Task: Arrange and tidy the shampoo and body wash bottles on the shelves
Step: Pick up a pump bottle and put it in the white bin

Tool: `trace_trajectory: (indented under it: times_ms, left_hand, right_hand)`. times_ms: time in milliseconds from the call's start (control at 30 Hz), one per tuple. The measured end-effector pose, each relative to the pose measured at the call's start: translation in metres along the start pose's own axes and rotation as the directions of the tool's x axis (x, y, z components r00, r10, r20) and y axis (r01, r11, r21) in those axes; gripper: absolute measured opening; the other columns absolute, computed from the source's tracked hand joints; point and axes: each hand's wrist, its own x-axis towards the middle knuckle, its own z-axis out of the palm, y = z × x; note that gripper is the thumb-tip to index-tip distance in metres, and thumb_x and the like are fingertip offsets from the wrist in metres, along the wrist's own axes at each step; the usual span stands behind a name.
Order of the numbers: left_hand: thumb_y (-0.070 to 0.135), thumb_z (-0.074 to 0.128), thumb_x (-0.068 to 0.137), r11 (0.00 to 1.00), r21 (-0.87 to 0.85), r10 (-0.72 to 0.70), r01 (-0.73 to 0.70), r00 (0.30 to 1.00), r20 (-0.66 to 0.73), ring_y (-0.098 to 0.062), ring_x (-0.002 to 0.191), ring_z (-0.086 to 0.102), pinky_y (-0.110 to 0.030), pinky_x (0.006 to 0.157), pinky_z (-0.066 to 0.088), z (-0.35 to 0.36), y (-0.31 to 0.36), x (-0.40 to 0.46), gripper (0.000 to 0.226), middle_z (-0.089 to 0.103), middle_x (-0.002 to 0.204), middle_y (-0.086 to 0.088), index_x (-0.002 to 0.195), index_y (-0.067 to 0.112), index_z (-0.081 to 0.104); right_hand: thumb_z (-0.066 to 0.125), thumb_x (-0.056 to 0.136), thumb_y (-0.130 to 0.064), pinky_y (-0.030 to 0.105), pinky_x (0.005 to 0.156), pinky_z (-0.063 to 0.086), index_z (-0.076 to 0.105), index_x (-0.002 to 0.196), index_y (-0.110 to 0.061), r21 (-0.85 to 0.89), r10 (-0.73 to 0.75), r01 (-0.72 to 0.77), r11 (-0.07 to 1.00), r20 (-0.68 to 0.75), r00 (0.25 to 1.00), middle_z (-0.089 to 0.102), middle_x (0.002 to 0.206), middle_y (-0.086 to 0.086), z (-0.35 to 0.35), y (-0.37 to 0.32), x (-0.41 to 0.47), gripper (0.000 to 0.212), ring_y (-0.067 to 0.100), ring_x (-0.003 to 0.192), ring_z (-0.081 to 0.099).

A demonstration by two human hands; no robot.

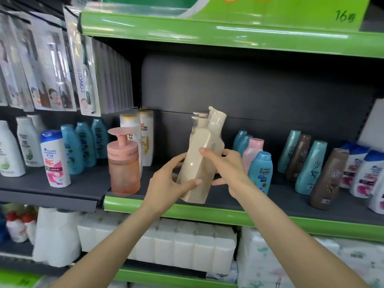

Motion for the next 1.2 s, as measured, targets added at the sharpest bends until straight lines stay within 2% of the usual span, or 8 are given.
trace_trajectory:
  times_ms: [100, 233, 400, 533, 733, 900, 1033, 1200]
  left_hand:
    - [0.041, 0.069, 0.079, 0.959, -0.26, -0.059, 0.109, 0.979, 0.195, -0.007, 0.096, 0.063, -0.021, 0.077, 0.053, -0.011, -0.002, 0.004, 0.042, 0.067, 0.106, 0.011, 0.118, 0.037, 0.056]
    - [0.052, 0.066, 0.076, 0.859, -0.377, -0.185, 0.347, 0.896, 0.403, -0.013, 0.1, 0.065, -0.039, 0.086, 0.054, -0.015, -0.005, 0.007, 0.042, 0.068, 0.105, 0.004, 0.114, 0.036, 0.062]
    - [0.037, 0.068, 0.08, 0.862, -0.401, -0.218, 0.31, 0.941, 0.259, -0.015, 0.087, 0.067, -0.038, 0.076, 0.058, -0.006, -0.001, 0.01, 0.045, 0.068, 0.101, -0.006, 0.123, 0.027, 0.06]
    - [0.057, 0.077, 0.06, 0.948, -0.231, -0.193, 0.219, 0.972, 0.132, -0.011, 0.092, 0.065, -0.037, 0.083, 0.056, 0.002, -0.008, 0.011, 0.076, 0.069, 0.101, 0.002, 0.129, 0.039, 0.052]
    - [0.041, 0.073, 0.075, 0.99, -0.043, -0.128, 0.132, 0.988, 0.084, -0.005, 0.094, 0.055, -0.013, 0.077, 0.043, 0.001, 0.001, 0.013, 0.068, 0.061, 0.113, 0.008, 0.136, 0.036, 0.044]
    - [0.04, 0.064, 0.085, 0.961, -0.176, -0.187, 0.215, 0.969, 0.162, -0.012, 0.095, 0.063, -0.03, 0.09, 0.05, -0.013, 0.002, 0.018, 0.049, 0.067, 0.098, 0.0, 0.131, 0.034, 0.049]
    - [0.033, 0.061, 0.086, 0.886, -0.303, -0.25, 0.352, 0.911, 0.328, -0.012, 0.091, 0.067, -0.029, 0.077, 0.055, -0.018, 0.001, 0.021, 0.034, 0.071, 0.102, 0.0, 0.12, 0.028, 0.058]
    - [0.028, 0.066, 0.083, 0.884, -0.382, -0.194, 0.268, 0.955, 0.222, -0.011, 0.089, 0.068, -0.023, 0.07, 0.053, -0.016, 0.0, 0.015, 0.029, 0.073, 0.096, 0.005, 0.112, 0.031, 0.064]
  right_hand:
    - [0.07, 0.081, -0.037, 0.041, 0.066, 0.06, 0.061, 0.109, -0.018, 0.091, 0.022, -0.025, 0.996, 0.033, 0.999, 0.067, 0.105, 0.002, -0.006, -0.003, 0.002, 0.035, 0.023, 0.1, 0.065]
    - [0.066, 0.085, -0.036, 0.038, 0.059, 0.058, 0.06, 0.116, -0.012, 0.196, 0.044, -0.065, 0.978, 0.109, 0.993, 0.068, 0.108, 0.009, -0.006, -0.006, 0.004, 0.039, 0.027, 0.098, 0.066]
    - [0.056, 0.095, -0.022, 0.037, 0.07, 0.06, 0.06, 0.119, -0.004, 0.194, 0.008, -0.031, 0.98, 0.117, 0.993, 0.067, 0.111, 0.013, -0.005, -0.006, 0.009, 0.03, 0.028, 0.098, 0.067]
    - [0.068, 0.086, -0.02, 0.044, 0.077, 0.059, 0.062, 0.11, -0.004, 0.096, -0.038, 0.032, 0.995, 0.066, 0.997, 0.07, 0.103, 0.01, 0.0, 0.001, 0.013, 0.029, 0.025, 0.096, 0.069]
    - [0.08, 0.073, -0.025, 0.044, 0.072, 0.06, 0.064, 0.105, -0.01, 0.148, 0.031, -0.029, 0.988, -0.009, 0.999, 0.072, 0.098, 0.008, -0.001, -0.004, 0.017, 0.039, 0.022, 0.088, 0.071]
    - [0.073, 0.08, -0.019, 0.042, 0.076, 0.059, 0.061, 0.115, -0.011, 0.149, -0.009, -0.002, 0.989, 0.07, 0.997, 0.07, 0.106, 0.005, -0.009, -0.005, 0.012, 0.038, 0.02, 0.095, 0.068]
    - [0.072, 0.082, -0.019, 0.04, 0.076, 0.059, 0.06, 0.119, -0.015, 0.14, -0.056, 0.033, 0.99, 0.167, 0.984, 0.07, 0.11, 0.004, -0.011, -0.004, 0.008, 0.039, 0.019, 0.097, 0.069]
    - [0.068, 0.085, -0.018, 0.045, 0.082, 0.057, 0.059, 0.123, -0.018, 0.206, -0.121, 0.074, 0.976, 0.223, 0.967, 0.07, 0.112, 0.004, -0.013, 0.001, 0.005, 0.039, 0.021, 0.102, 0.068]
